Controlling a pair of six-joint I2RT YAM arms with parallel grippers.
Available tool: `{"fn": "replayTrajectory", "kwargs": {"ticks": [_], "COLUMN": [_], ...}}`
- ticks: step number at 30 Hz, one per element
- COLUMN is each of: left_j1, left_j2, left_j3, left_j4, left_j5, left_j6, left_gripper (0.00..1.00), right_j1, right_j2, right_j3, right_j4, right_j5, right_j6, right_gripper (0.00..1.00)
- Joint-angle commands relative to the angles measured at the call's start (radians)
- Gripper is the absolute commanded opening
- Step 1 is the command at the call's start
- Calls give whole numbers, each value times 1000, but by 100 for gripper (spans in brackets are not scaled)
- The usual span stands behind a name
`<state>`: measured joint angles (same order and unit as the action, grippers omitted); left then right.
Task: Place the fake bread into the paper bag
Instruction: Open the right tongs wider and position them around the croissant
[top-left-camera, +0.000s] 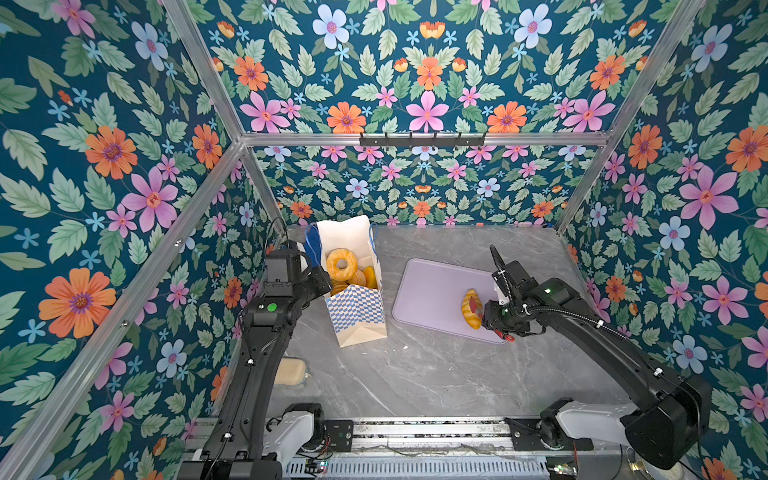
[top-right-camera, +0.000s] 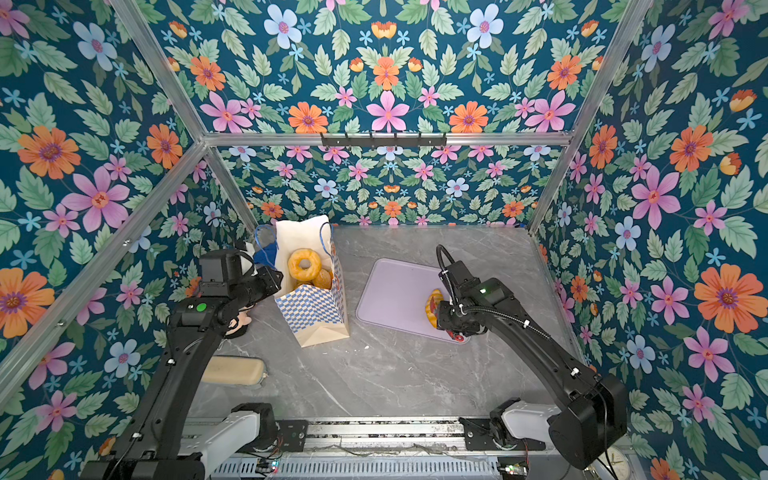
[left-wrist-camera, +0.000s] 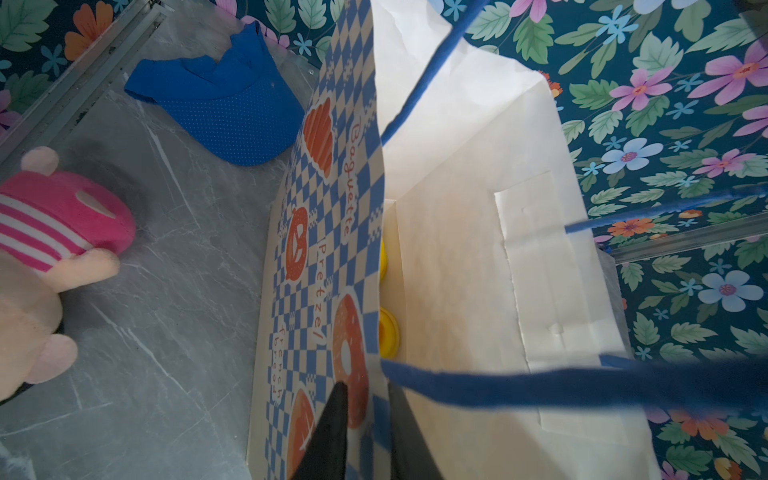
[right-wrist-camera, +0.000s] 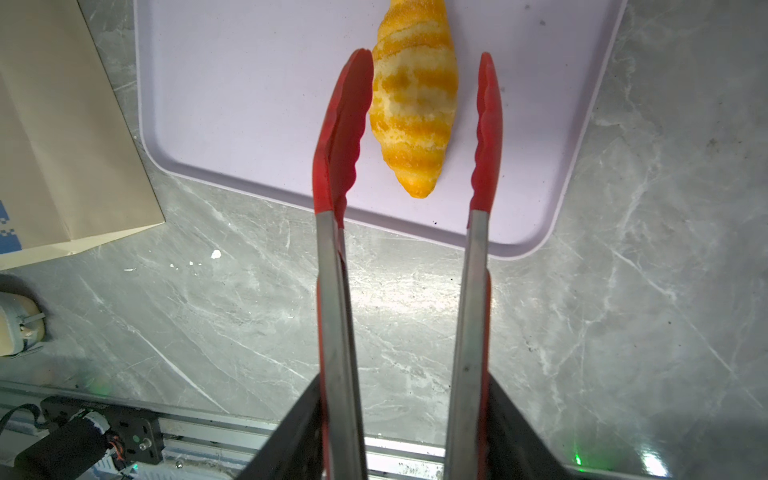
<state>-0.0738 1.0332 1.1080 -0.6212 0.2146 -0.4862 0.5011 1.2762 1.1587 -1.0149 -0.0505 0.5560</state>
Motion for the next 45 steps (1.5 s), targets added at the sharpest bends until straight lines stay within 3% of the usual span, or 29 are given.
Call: {"fn": "replayTrajectory", "kwargs": {"ticks": [1, 26, 45], "left_j1": [0, 0, 0], "left_j2": [-5, -9, -12], "left_j3": [-4, -11, -5], "left_j4": [12, 9, -5], "left_j5": [2, -3, -16], "left_j6": [14, 14, 18], "left_gripper": [20, 20, 21], "right_j1": [2, 3, 3], "right_j2": [10, 165, 207], "right_j3": [9, 16, 49], "right_j4": [13, 73, 69], "right_j5": [-12, 10, 64], "right_j6": [-1, -34, -50], "right_gripper": [56, 59, 47]}}
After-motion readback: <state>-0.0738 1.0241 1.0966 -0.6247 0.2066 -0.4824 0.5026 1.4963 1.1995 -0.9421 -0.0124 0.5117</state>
